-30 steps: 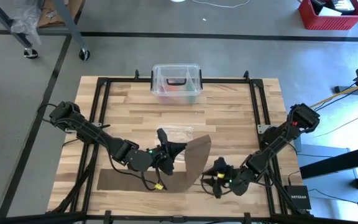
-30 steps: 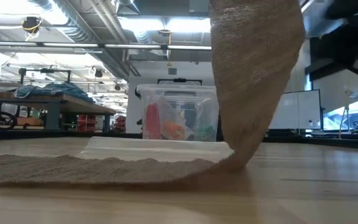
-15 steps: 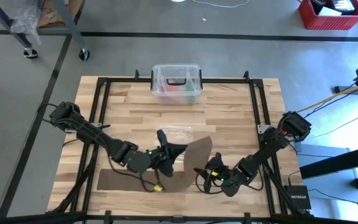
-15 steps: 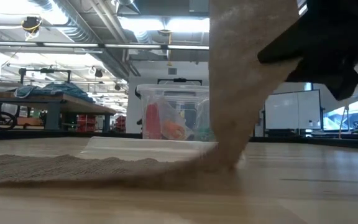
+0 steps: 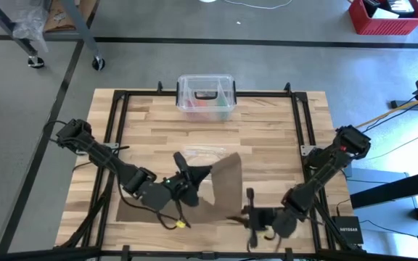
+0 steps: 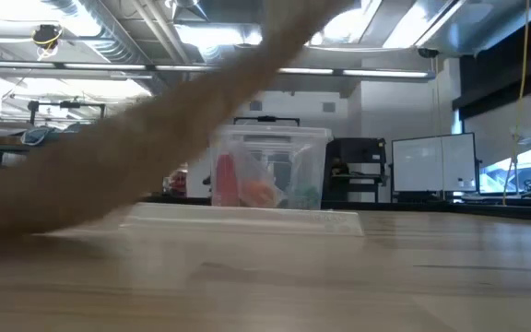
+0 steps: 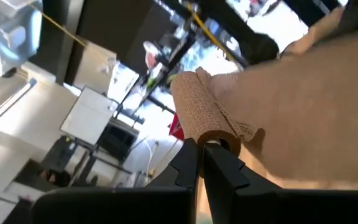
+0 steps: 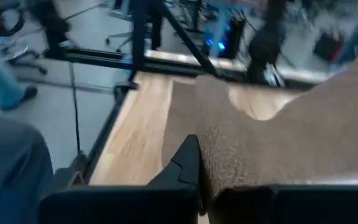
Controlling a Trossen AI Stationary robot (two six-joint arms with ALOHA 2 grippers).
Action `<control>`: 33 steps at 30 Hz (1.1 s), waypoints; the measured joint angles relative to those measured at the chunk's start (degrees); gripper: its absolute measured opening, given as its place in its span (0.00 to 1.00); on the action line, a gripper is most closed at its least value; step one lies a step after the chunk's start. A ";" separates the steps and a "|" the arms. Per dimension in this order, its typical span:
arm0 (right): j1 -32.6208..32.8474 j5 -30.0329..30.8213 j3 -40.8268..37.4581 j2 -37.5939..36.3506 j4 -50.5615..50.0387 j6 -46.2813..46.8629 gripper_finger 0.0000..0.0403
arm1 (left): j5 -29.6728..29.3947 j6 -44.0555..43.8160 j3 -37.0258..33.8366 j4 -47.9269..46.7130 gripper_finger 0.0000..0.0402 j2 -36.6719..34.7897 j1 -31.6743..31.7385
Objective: Roll bandage
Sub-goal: Roll the brown bandage
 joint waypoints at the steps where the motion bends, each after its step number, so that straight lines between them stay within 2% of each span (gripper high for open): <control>1: 0.54 0.02 1.49 -0.26 -2.39 -1.55 0.02 | 0.00 -1.10 -0.01 -1.27 0.01 0.03 0.32; 8: 2.48 -0.11 14.51 -1.20 -23.74 -3.13 0.01 | 0.50 -7.11 -0.09 -7.97 0.01 0.04 2.83; 14: 3.07 0.50 25.85 -1.16 -37.35 -8.54 0.02 | 5.05 -8.95 -0.11 -11.84 0.01 0.07 3.20; 18: 2.85 1.26 32.14 -1.16 -44.18 -11.09 0.01 | 8.71 -8.73 -0.11 -12.54 0.01 0.58 2.83; 23: 2.91 7.84 37.82 -1.16 -50.16 -13.02 0.02 | 8.87 -9.13 -0.13 -12.43 0.01 1.46 2.83; 29: 3.26 7.79 45.50 -1.22 -55.92 -15.51 0.02 | 9.14 -9.72 -0.20 -12.06 0.01 2.12 2.85; 33: 3.30 4.81 50.42 -1.12 -63.28 -13.25 0.02 | 8.73 -8.57 -0.20 -9.61 0.01 2.16 2.02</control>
